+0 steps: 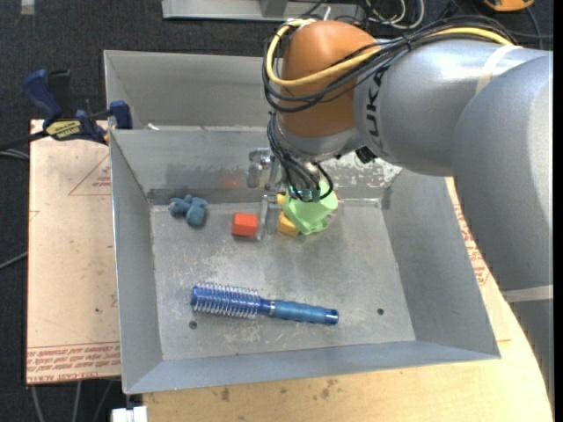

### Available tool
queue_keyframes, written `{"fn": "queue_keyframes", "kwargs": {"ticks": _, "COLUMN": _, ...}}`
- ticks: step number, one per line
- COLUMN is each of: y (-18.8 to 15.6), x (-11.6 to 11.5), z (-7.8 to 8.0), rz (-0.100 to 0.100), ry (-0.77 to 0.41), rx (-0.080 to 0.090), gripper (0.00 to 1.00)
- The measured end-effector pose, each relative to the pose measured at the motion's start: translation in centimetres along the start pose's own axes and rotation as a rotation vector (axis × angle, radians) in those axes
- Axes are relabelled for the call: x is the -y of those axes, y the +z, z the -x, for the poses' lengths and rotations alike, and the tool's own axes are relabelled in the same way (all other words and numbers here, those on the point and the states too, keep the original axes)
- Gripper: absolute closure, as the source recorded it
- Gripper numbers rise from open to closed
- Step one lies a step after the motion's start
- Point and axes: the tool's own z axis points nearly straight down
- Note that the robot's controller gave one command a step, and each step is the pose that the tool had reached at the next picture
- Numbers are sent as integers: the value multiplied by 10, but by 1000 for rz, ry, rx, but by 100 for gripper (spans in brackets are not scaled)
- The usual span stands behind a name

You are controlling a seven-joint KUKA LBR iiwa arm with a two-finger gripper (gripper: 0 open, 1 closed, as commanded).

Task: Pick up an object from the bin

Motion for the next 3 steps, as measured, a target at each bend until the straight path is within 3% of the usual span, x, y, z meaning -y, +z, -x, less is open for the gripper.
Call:
{"fn": "queue_keyframes", "kwargs": {"ticks": 1, "y": 86, "x": -6, "z": -4, "rz": 1, "ry": 261, "rx": 3, "gripper": 0}}
{"fn": "queue_keyframes", "kwargs": {"ticks": 2, "y": 84, "x": -6, "z": -2, "rz": 1, "ry": 262, "rx": 6, "gripper": 100}}
{"fn": "queue_keyframes", "kwargs": {"ticks": 3, "y": -48, "x": 27, "z": 5, "rz": 3, "ry": 279, "rx": 18, "gripper": 100}}
